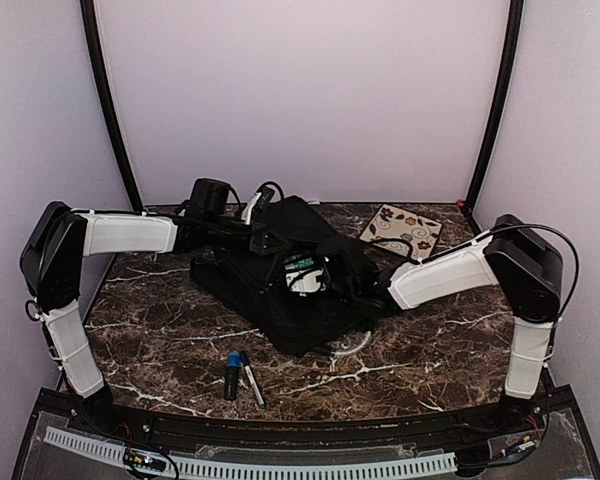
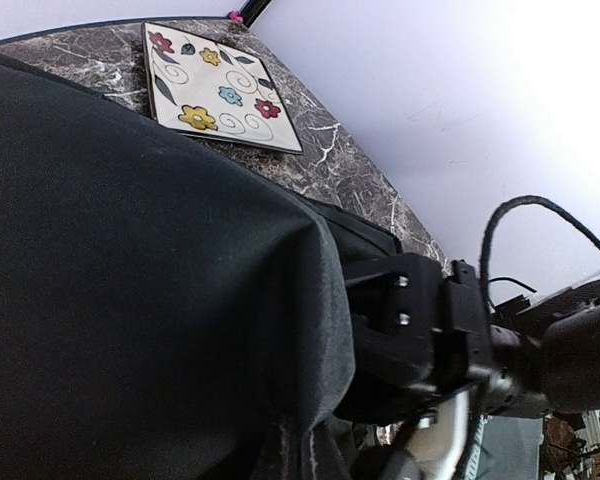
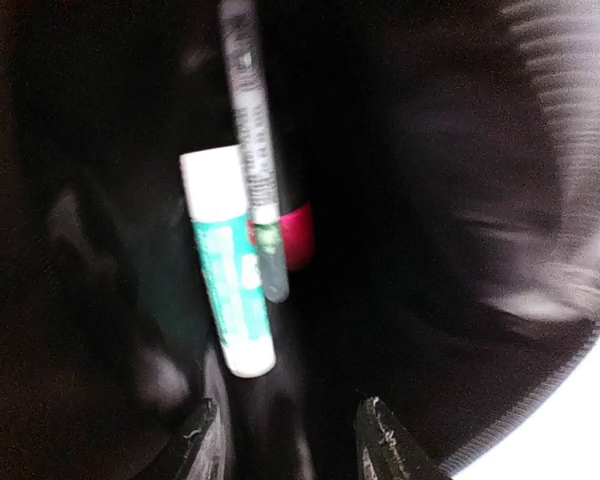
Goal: Pack the student bag
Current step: Place the glue stick in the second largest pocket of the bag, then pick up the pen from the center of the board.
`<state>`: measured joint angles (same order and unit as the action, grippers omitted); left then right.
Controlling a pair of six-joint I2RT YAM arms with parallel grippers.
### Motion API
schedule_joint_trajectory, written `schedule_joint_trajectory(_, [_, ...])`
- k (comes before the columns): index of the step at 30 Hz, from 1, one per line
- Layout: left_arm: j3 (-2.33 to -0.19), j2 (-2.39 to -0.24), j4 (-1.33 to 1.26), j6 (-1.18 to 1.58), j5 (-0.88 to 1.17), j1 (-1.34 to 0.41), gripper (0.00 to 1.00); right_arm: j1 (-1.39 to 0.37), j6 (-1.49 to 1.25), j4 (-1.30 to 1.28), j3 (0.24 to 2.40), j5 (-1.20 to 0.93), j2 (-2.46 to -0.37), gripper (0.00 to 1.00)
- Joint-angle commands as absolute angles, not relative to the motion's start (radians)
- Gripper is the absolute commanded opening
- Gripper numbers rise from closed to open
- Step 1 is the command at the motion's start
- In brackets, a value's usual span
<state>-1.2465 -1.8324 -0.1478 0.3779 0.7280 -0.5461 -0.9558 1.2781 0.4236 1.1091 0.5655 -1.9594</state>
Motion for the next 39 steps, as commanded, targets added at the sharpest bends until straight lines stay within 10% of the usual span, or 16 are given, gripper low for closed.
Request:
schedule_joint_trajectory(1, [-1.249, -1.779, -0.221, 0.38, 0.81, -0.559, 0.0, -0.994, 1.146, 0.266, 1.096, 0.557, -1.84, 0.46])
schedule_joint_trajectory(22, [-1.248, -1.791, -0.219, 0.382, 0.814, -0.561, 0.0, -1.049, 0.508, -0.584, 1.429, -0.312, -1.753, 0.34])
schedule_joint_trajectory(39, [-1.248, -1.791, -0.215, 0.381, 0.813, -0.56, 0.0, -1.258, 0.281, -0.605, 1.691, -0.227, -2.135, 0.48])
